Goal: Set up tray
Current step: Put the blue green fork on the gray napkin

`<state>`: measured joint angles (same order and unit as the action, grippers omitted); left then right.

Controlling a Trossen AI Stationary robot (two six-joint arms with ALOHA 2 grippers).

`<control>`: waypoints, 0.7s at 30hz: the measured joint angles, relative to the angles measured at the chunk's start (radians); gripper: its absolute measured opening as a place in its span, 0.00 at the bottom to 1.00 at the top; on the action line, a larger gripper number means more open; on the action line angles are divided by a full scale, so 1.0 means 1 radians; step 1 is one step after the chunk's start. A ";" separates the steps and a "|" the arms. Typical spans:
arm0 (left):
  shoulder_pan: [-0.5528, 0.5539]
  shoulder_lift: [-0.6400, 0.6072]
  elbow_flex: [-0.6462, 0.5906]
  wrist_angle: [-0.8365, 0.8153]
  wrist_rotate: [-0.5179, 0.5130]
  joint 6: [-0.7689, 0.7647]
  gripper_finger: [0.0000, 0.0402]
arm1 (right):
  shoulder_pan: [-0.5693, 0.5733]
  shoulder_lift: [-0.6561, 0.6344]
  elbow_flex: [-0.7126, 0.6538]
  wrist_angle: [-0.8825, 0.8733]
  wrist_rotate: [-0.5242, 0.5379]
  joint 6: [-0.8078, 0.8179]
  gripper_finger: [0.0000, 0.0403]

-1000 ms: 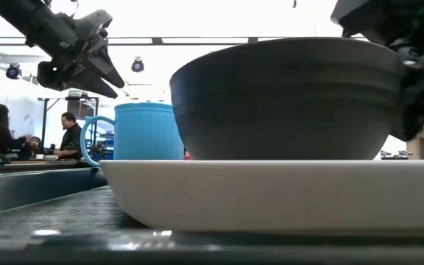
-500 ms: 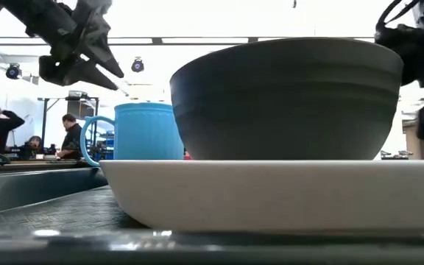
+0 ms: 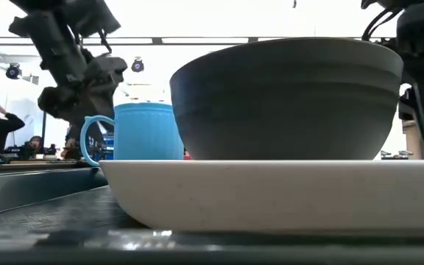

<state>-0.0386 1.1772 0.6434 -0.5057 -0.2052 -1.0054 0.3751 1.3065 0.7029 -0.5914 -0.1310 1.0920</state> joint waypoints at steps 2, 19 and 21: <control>0.017 0.028 0.008 0.000 0.039 0.000 0.49 | -0.011 -0.017 0.000 -0.001 0.000 0.000 0.43; -0.234 -0.034 0.028 -0.111 0.230 -0.611 0.52 | -0.021 -0.028 -0.006 -0.043 0.077 0.025 0.43; -0.287 -0.016 0.028 -0.072 0.229 -0.697 0.52 | -0.028 -0.028 -0.010 -0.048 0.083 0.023 0.43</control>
<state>-0.3260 1.1615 0.6716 -0.5778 0.0237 -1.7027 0.3468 1.2781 0.6927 -0.6397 -0.0482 1.1145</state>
